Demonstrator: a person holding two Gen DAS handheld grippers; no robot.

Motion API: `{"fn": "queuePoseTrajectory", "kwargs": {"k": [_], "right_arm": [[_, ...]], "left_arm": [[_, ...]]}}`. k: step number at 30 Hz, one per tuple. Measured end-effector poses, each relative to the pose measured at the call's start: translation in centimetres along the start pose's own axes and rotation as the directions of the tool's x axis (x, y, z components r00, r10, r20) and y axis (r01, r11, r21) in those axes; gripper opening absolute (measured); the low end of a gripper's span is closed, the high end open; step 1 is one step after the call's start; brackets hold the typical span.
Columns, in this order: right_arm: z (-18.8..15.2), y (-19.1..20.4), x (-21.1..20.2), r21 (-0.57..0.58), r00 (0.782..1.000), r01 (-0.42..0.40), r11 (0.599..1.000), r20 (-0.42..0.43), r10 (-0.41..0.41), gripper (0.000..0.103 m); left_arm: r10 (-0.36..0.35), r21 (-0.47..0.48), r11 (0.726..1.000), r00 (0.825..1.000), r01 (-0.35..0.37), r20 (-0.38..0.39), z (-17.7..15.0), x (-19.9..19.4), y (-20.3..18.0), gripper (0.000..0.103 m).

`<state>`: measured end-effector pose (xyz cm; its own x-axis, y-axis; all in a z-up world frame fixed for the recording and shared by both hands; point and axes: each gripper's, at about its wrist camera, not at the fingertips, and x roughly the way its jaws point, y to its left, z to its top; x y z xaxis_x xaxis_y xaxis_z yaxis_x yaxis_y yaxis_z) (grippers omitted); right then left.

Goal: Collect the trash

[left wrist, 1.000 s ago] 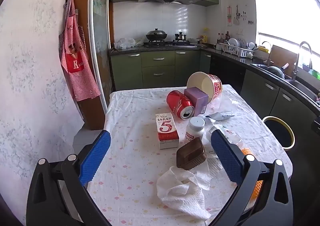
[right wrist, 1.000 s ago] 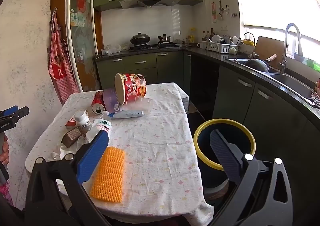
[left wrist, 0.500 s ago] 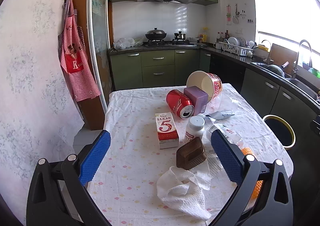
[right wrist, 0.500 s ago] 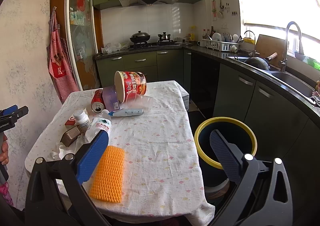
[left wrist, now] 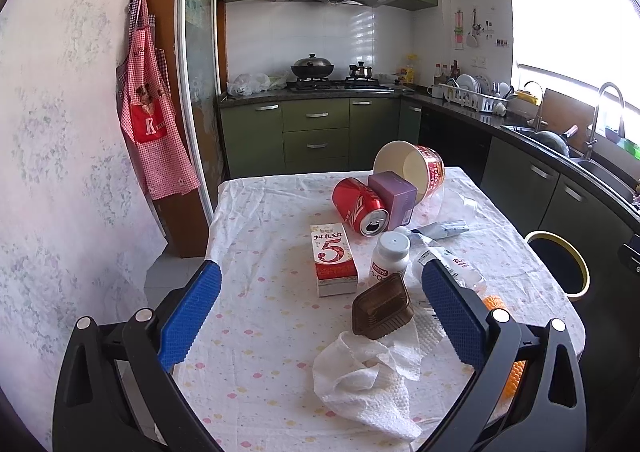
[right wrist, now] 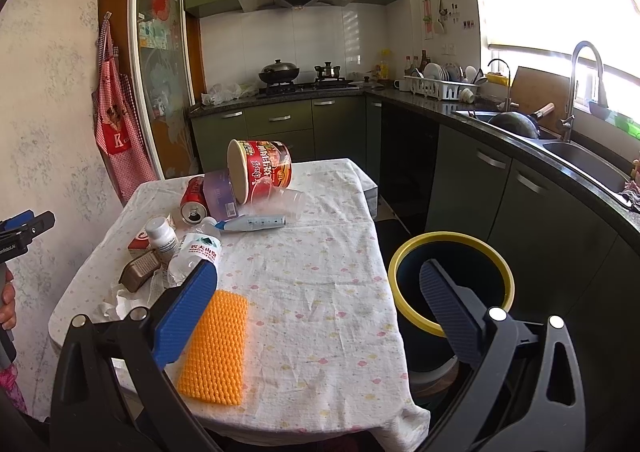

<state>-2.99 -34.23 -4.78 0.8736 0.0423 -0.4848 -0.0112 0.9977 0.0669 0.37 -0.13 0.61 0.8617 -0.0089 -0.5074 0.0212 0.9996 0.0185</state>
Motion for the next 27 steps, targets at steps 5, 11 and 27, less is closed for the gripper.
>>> {"fn": "queuePoseTrajectory", "kwargs": {"k": [5,11,27], "right_arm": [[-0.1,0.07,0.16,0.0,1.0,-0.001,1.0,-0.004,0.001,0.097],[-0.1,0.1,0.25,0.001,1.0,-0.003,1.0,-0.006,0.003,0.097],[-0.2,0.15,0.42,0.001,1.0,-0.001,1.0,-0.009,0.001,0.097]], "left_arm": [[-0.003,0.007,1.0,1.0,0.003,-0.001,-0.07,0.18,0.04,0.099],[-0.002,0.008,1.0,1.0,0.002,-0.001,-0.18,0.18,0.0,0.099],[-0.008,0.01,1.0,1.0,0.008,-0.011,-0.28,0.4,-0.17,0.099]]}}
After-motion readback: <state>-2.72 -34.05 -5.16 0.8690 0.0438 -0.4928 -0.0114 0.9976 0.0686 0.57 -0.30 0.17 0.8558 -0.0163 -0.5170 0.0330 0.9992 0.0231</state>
